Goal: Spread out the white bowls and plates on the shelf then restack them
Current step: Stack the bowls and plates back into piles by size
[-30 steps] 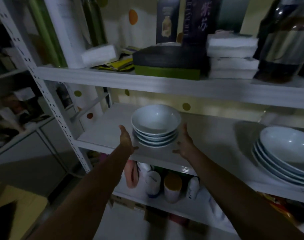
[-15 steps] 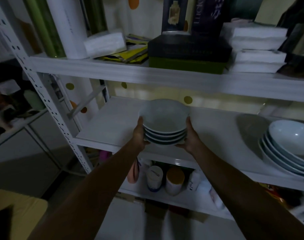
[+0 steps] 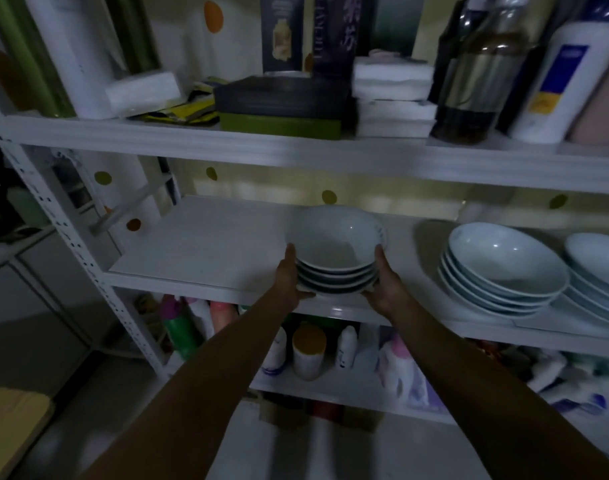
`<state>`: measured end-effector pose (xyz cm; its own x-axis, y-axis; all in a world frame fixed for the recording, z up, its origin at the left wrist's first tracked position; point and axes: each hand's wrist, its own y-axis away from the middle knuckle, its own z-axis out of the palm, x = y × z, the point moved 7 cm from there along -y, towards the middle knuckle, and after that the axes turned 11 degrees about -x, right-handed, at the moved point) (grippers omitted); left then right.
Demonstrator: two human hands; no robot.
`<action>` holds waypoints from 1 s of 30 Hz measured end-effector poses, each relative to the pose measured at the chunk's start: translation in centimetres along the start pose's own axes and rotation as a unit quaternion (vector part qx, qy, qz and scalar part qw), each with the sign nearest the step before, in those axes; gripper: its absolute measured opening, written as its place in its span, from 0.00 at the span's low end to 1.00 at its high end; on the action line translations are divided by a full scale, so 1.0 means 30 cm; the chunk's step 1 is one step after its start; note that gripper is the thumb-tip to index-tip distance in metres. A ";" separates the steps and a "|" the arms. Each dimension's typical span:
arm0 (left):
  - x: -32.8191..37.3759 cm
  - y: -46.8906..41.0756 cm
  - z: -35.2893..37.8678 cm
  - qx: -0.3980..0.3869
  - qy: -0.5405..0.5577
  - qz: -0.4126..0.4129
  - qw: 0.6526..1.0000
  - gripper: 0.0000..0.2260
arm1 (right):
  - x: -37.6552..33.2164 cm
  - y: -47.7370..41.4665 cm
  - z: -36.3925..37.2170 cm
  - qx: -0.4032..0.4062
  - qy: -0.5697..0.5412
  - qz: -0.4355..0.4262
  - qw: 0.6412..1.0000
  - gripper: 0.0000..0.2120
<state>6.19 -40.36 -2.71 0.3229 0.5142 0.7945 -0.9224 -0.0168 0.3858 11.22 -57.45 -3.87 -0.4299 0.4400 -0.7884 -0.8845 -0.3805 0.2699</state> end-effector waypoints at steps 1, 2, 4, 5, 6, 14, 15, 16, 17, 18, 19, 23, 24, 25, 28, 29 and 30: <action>-0.021 0.000 0.034 -0.006 -0.002 0.001 1.000 0.31 | -0.015 0.018 -0.032 0.001 -0.008 -0.005 1.000 0.29; -0.039 0.000 0.067 -0.010 -0.004 0.000 1.000 0.31 | -0.030 0.034 -0.060 0.000 -0.013 -0.009 1.000 0.28; -0.076 -0.002 0.132 -0.015 -0.003 -0.004 1.000 0.32 | -0.058 0.063 -0.123 0.005 -0.025 -0.015 1.000 0.27; -0.094 -0.006 0.159 -0.017 -0.002 -0.006 1.000 0.32 | -0.075 0.078 -0.150 0.009 -0.030 -0.019 0.999 0.28; -0.111 -0.010 0.187 -0.020 -0.004 -0.006 1.000 0.33 | -0.091 0.093 -0.173 0.011 -0.035 -0.024 0.999 0.30; -0.214 -0.039 0.360 -0.030 0.003 -0.010 1.000 0.32 | -0.178 0.166 -0.305 0.003 -0.065 -0.066 0.996 0.27; -0.218 -0.042 0.363 -0.025 0.002 -0.007 1.000 0.32 | -0.181 0.168 -0.307 -0.003 -0.065 -0.063 0.996 0.25; -0.221 -0.048 0.362 -0.021 0.003 -0.004 1.000 0.32 | -0.182 0.168 -0.308 -0.009 -0.067 -0.061 0.996 0.25; -0.222 -0.053 0.361 -0.019 0.005 -0.002 1.000 0.32 | -0.184 0.168 -0.307 -0.013 -0.067 -0.061 0.996 0.25; -0.222 -0.053 0.361 -0.018 0.007 -0.001 1.000 0.33 | -0.185 0.165 -0.306 -0.018 -0.069 -0.062 0.995 0.25; -0.220 -0.056 0.361 -0.018 0.008 0.001 1.000 0.33 | -0.186 0.163 -0.303 -0.022 -0.071 -0.064 0.995 0.26; -0.211 -0.078 0.361 -0.024 -0.001 0.006 1.000 0.34 | -0.185 0.139 -0.311 -0.011 -0.080 -0.069 0.994 0.27; -0.205 -0.082 0.360 -0.025 -0.003 0.007 1.000 0.34 | -0.185 0.136 -0.309 -0.009 -0.080 -0.071 0.994 0.26; -0.198 -0.086 0.358 -0.025 -0.005 0.008 1.000 0.34 | -0.183 0.133 -0.305 -0.005 -0.078 -0.072 0.994 0.26; -0.188 -0.098 0.345 -0.024 -0.019 0.005 1.000 0.33 | -0.175 0.133 -0.295 0.004 -0.076 -0.085 0.993 0.24; -0.189 -0.102 0.341 -0.025 -0.020 0.006 0.999 0.32 | -0.175 0.136 -0.290 0.002 -0.074 -0.091 0.993 0.24; -0.189 -0.101 0.340 -0.027 -0.021 0.007 0.999 0.32 | -0.175 0.140 -0.284 0.001 -0.075 -0.095 0.993 0.24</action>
<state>9.32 -51.95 -3.60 0.3179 0.4785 0.8185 -0.9364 0.0230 0.3503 11.32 -68.29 -3.30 -0.2781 0.6191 -0.7344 -0.9522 -0.2785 0.1258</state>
